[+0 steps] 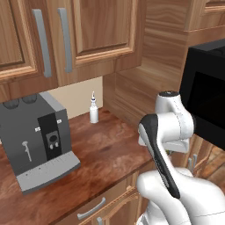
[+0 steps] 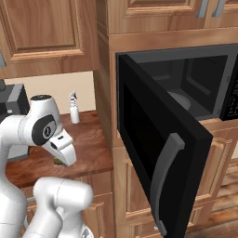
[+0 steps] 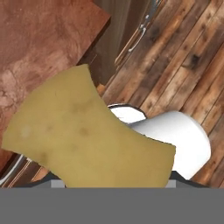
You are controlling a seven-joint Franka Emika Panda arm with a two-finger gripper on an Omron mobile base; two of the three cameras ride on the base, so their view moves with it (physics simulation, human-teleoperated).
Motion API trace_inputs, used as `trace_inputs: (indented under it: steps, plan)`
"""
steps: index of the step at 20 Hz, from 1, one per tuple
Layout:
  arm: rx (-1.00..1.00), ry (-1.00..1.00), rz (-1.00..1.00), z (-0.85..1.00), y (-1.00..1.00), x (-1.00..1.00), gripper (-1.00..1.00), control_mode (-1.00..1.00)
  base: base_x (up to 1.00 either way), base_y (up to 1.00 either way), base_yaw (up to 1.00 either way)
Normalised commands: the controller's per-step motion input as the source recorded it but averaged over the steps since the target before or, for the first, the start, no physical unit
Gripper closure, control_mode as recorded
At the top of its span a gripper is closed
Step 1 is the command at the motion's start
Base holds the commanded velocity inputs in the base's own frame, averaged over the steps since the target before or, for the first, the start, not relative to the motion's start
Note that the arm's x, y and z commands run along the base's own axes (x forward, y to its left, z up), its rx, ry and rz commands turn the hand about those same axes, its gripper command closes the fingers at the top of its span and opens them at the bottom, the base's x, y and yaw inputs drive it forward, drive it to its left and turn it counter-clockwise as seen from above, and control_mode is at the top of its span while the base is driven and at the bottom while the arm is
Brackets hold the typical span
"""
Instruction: Place the sponge inside the microwave to prepare for sanitizing.
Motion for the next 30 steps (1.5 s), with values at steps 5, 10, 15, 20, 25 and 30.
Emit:
trace_inputs:
  steps: [5,10,15,20,25,30]
  plan:
    - [0.0,0.0,0.0,-0.02,0.0,0.0,1.0,-1.0,0.0,0.0,0.0]
    - [0.0,0.0,0.0,0.0,0.0,-0.02,1.0,-1.0,0.0,0.0,0.0]
    - [0.0,0.0,0.0,0.0,0.0,-0.06,1.0,1.0,-0.23,0.0,0.0]
    - [0.0,0.0,0.0,0.0,0.0,0.0,1.0,1.0,-0.7,0.0,0.0]
    - [0.0,0.0,0.0,0.0,0.0,0.0,1.0,1.0,-0.73,0.0,0.0]
    - [0.0,0.0,0.0,0.0,0.0,0.0,1.0,1.0,-0.8,0.0,0.0]
